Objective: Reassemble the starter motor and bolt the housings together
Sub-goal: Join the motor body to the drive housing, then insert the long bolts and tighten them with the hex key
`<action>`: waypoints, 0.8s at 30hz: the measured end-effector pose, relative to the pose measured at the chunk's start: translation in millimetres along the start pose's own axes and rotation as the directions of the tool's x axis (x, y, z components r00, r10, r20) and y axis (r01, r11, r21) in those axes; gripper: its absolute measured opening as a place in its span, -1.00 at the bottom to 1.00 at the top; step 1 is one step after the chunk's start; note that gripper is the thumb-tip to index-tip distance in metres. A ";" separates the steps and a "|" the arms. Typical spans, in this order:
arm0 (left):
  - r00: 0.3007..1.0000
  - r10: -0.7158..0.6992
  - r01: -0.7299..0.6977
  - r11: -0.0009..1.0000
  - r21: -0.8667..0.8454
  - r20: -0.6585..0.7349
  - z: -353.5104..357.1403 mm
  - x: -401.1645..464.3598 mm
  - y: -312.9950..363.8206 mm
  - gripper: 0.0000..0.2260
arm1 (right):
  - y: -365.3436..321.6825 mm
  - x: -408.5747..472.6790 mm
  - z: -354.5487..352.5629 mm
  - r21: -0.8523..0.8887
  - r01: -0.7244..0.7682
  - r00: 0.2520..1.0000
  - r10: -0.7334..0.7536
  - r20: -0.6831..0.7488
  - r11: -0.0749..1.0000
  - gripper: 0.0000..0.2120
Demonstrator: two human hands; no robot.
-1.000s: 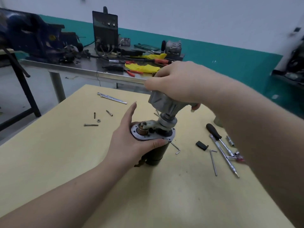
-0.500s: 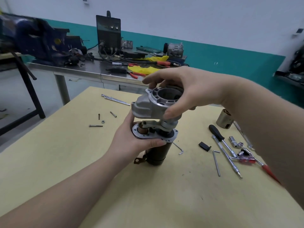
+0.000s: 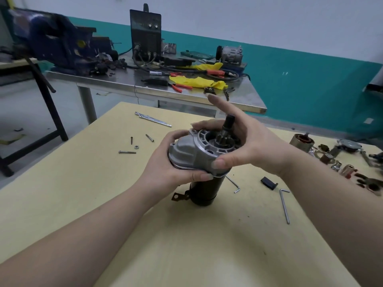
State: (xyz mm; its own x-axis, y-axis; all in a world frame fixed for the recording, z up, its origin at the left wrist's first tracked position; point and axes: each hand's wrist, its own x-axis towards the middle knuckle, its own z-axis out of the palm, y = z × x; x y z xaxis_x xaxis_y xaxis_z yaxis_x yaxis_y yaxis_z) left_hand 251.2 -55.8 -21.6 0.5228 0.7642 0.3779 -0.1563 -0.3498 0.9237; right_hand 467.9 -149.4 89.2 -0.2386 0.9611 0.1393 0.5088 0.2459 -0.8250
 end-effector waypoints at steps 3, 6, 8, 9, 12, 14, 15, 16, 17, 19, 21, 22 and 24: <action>1.000 -0.012 0.012 1.000 0.014 0.020 0.0 0.9 3.3 -0.25 | -1.1 -3.0 5.0 -0.119 -0.009 0.997 0.000 -0.075 0.993 -0.02; 0.998 -0.025 0.025 1.000 0.013 0.054 -0.4 1.0 4.7 -0.31 | -3.2 -5.2 -0.6 -0.174 -0.058 0.997 0.048 -0.060 0.983 -0.16; 0.998 -0.026 0.025 1.000 0.015 0.064 -0.4 0.5 5.9 -0.34 | -4.0 -5.8 -3.4 -0.185 -0.067 0.997 0.058 -0.051 0.980 -0.18; 0.997 -0.027 0.026 1.000 0.013 0.070 -1.0 0.4 6.5 -0.36 | -4.2 -5.6 -3.2 -0.190 -0.071 0.997 0.062 -0.051 0.979 -0.19; 0.995 -0.037 0.037 0.999 0.003 0.093 -3.6 -0.2 8.5 -0.37 | -4.6 -4.8 2.0 -0.188 -0.088 0.995 0.079 -0.056 0.978 -0.23; 0.993 -0.047 0.048 0.999 -0.009 0.104 -4.9 -0.4 9.1 -0.36 | -3.9 -4.1 5.8 -0.183 -0.082 0.995 0.069 -0.075 0.980 -0.26; 0.993 -0.052 0.054 0.998 -0.018 0.105 -5.1 -0.3 9.6 -0.35 | -3.6 -3.8 6.8 -0.172 -0.083 0.993 0.068 -0.093 0.982 -0.27; 0.994 -0.052 0.055 0.998 -0.025 0.101 -5.2 -0.3 9.1 -0.36 | -3.0 -3.7 7.5 -0.160 -0.083 0.992 0.066 -0.109 0.984 -0.28; 0.994 -0.049 0.053 0.998 -0.033 0.097 -5.0 -0.4 9.4 -0.37 | -2.8 -3.5 8.6 -0.153 -0.081 0.991 0.063 -0.119 0.985 -0.28; 0.994 -0.043 0.048 0.998 -0.044 0.099 -4.2 -0.5 11.6 -0.42 | -3.3 -3.4 8.1 -0.165 -0.075 0.993 0.058 -0.106 0.983 -0.25; 0.993 -0.044 0.050 0.997 -0.051 0.111 -2.9 -0.5 14.0 -0.47 | -5.9 -4.0 3.7 -0.187 -0.096 0.995 0.088 -0.050 0.978 -0.19; 0.993 -0.046 0.051 0.997 -0.052 0.107 -1.7 -0.9 15.2 -0.48 | -9.3 -5.2 0.1 -0.192 -0.115 0.993 0.115 -0.011 0.975 -0.16; 0.994 -0.045 0.051 0.997 -0.058 0.100 -1.0 -1.1 14.4 -0.47 | -18.8 -7.5 -10.2 -0.194 -0.124 0.992 0.126 -0.006 0.973 -0.14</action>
State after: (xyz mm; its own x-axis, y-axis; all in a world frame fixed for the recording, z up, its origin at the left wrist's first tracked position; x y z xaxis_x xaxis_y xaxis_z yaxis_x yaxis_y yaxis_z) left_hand 247.6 -61.1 -8.7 0.6105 0.7210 0.3277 -0.1778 -0.2784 0.9439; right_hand 468.5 -159.9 109.2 -0.1679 0.9851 0.0379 0.6855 0.1443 -0.7136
